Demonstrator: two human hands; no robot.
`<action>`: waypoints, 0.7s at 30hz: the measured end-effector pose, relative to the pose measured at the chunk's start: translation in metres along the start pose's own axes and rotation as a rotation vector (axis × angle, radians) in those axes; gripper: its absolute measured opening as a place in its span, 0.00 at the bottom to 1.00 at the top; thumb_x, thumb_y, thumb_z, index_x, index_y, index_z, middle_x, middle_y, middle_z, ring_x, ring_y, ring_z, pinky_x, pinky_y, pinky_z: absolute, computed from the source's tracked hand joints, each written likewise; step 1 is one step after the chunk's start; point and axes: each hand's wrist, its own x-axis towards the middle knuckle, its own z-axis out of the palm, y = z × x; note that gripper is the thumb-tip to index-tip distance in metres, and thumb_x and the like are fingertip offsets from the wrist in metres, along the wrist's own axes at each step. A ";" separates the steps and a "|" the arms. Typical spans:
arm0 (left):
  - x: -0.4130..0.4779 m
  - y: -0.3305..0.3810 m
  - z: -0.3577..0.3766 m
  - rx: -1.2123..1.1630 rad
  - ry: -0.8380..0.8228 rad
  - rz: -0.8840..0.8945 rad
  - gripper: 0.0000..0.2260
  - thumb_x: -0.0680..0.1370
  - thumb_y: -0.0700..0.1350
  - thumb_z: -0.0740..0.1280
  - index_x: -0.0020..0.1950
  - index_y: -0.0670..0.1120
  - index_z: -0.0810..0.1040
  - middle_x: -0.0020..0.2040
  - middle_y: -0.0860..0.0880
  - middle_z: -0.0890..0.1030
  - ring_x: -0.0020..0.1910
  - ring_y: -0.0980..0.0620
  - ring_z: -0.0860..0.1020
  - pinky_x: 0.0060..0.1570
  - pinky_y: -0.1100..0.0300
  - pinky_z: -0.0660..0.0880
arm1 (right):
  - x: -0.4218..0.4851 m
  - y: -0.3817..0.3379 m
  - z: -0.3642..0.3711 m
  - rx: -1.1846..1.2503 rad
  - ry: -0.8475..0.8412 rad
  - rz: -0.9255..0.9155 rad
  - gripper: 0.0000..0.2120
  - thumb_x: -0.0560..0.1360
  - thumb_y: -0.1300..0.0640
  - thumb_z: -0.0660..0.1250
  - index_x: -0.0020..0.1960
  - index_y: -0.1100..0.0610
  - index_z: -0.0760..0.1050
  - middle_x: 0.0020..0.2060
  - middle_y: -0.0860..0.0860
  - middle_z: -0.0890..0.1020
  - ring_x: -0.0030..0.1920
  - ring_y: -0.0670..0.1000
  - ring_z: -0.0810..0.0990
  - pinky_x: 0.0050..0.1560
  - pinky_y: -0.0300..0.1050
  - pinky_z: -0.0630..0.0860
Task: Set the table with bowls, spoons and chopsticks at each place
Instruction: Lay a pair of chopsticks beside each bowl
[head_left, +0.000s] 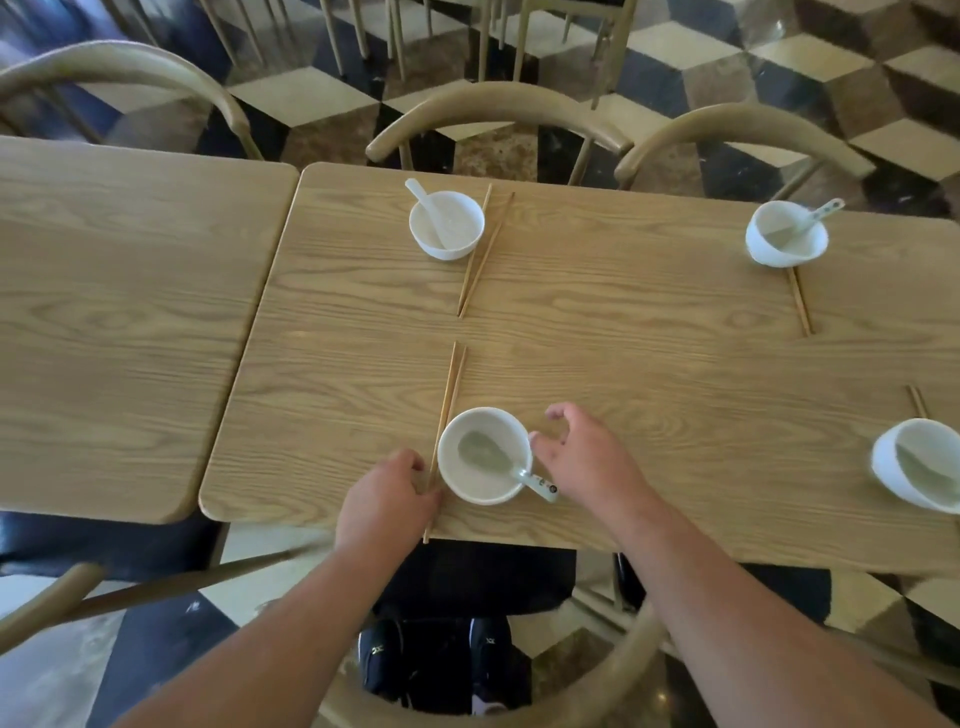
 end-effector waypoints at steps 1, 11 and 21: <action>0.002 0.001 0.001 0.007 0.008 0.015 0.15 0.77 0.56 0.71 0.62 0.54 0.77 0.48 0.53 0.84 0.48 0.47 0.82 0.43 0.54 0.73 | 0.007 -0.003 0.005 -0.017 -0.031 0.003 0.22 0.82 0.43 0.66 0.74 0.46 0.70 0.44 0.43 0.80 0.40 0.47 0.84 0.41 0.48 0.81; 0.015 -0.010 0.007 -0.032 0.021 0.064 0.11 0.78 0.52 0.71 0.60 0.54 0.76 0.48 0.54 0.82 0.47 0.47 0.81 0.44 0.54 0.74 | 0.030 -0.002 0.045 0.042 -0.022 -0.015 0.22 0.80 0.56 0.64 0.73 0.47 0.76 0.61 0.50 0.84 0.59 0.55 0.82 0.57 0.48 0.77; 0.012 -0.028 -0.002 -0.057 0.055 0.014 0.13 0.80 0.57 0.70 0.60 0.53 0.76 0.40 0.54 0.82 0.40 0.53 0.80 0.42 0.54 0.75 | 0.030 -0.007 0.051 0.192 0.103 0.042 0.16 0.79 0.60 0.60 0.61 0.47 0.81 0.46 0.46 0.84 0.46 0.54 0.82 0.41 0.45 0.74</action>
